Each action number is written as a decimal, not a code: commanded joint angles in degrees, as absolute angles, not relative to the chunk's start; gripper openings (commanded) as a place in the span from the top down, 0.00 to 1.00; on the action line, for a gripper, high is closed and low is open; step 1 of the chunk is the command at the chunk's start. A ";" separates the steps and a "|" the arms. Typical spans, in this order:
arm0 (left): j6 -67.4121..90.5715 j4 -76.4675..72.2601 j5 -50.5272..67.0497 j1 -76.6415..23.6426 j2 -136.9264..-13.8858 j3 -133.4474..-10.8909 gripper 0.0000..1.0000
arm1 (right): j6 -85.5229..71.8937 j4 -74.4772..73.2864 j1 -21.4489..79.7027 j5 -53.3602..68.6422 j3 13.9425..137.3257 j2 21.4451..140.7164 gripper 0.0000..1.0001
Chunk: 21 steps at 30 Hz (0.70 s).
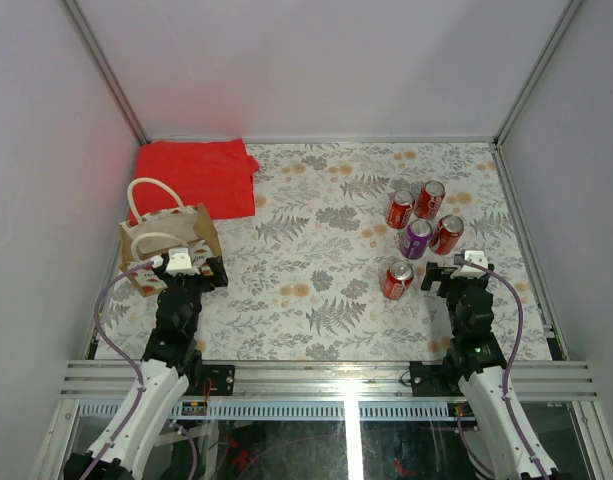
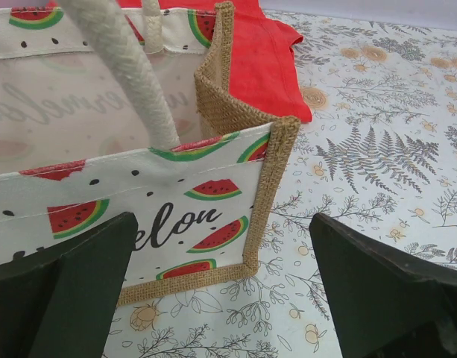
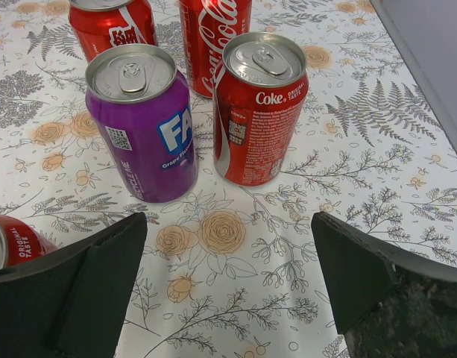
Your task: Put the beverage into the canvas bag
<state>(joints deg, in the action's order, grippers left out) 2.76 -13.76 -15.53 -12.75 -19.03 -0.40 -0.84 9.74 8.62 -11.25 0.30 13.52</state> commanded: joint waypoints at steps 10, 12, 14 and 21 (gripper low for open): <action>1.84 -17.48 -14.68 -12.57 -19.51 3.93 0.00 | -3.67 13.25 8.93 -19.94 -4.51 14.29 0.01; -0.26 -14.57 -9.00 -12.56 -19.30 1.97 0.00 | -3.23 12.77 8.90 -20.12 -4.42 13.72 0.01; -0.65 -12.21 -7.68 -12.51 -18.53 0.32 0.00 | -2.60 11.29 8.96 -18.89 -4.02 11.75 0.01; -3.31 -0.33 3.24 -12.57 -14.68 -9.52 0.00 | -2.84 3.84 8.92 -20.00 0.30 7.56 0.01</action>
